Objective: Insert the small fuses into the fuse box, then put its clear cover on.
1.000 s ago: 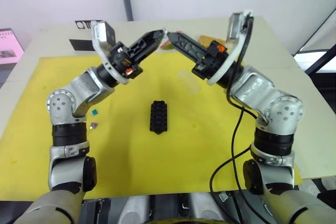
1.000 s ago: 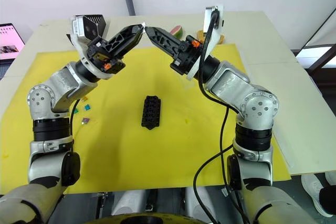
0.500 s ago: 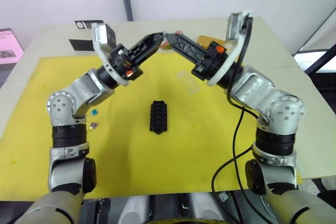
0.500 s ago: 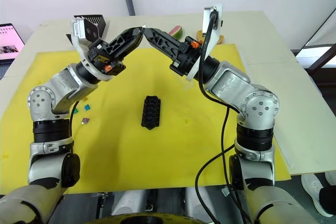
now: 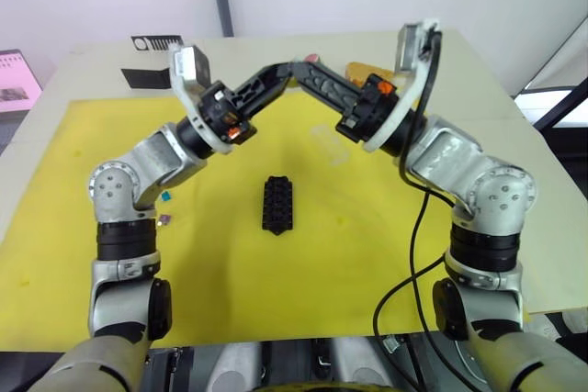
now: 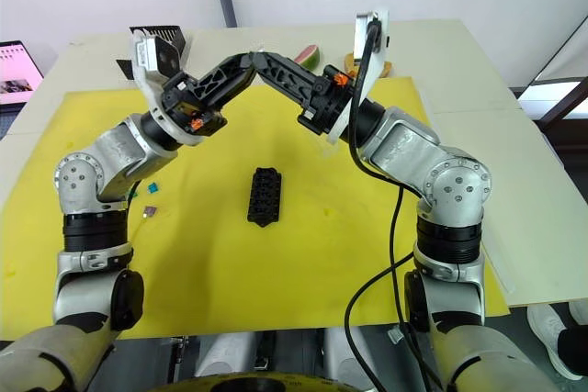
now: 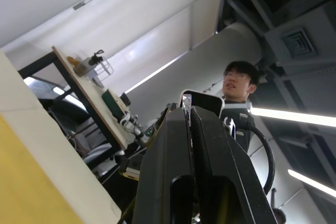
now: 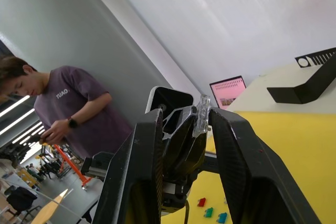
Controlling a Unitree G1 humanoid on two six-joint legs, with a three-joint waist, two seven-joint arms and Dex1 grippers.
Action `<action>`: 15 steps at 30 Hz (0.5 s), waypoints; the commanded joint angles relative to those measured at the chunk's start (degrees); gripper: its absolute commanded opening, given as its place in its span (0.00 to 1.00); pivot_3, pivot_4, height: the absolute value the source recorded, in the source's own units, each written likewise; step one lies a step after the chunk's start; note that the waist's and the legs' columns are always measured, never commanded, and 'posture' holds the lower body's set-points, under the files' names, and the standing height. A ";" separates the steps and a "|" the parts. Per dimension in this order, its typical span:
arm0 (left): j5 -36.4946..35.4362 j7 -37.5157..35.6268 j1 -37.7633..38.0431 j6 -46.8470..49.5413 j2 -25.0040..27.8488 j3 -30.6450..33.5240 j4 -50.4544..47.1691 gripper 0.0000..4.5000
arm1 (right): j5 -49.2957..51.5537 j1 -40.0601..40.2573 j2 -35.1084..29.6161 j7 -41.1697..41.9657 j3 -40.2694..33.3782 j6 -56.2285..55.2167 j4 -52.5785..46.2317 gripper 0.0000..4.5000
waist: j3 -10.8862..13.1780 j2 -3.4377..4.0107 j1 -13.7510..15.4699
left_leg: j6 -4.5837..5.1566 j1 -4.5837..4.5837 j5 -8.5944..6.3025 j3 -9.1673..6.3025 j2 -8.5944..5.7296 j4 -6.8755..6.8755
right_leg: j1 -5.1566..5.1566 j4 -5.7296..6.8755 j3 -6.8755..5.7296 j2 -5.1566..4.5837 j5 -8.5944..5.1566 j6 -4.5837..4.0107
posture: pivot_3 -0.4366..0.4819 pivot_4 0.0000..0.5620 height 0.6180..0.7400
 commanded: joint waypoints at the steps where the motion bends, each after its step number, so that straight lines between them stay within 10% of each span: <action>1: -0.56 -0.80 -0.10 -0.31 0.65 0.84 -1.46 0.00 | 2.33 -1.19 -0.25 0.84 -1.05 -1.03 -1.77 0.33 | 0.00 0.00 0.00 | 0.00 0.00 0.00 0.00 0.00 0.00 | 0.00 0.00 0.00 0.00 0.00 0.00 | 0.48 0.27 1.00; 15: -1.38 -0.09 -1.41 -0.66 0.66 0.66 -0.77 0.00 | 2.26 0.03 -0.58 0.01 -0.58 -1.22 -1.92 0.33 | 0.00 0.00 0.02 | 0.01 0.00 0.00 0.00 0.00 0.00 | 0.00 0.00 0.00 0.00 0.00 0.00 | 0.48 0.27 1.00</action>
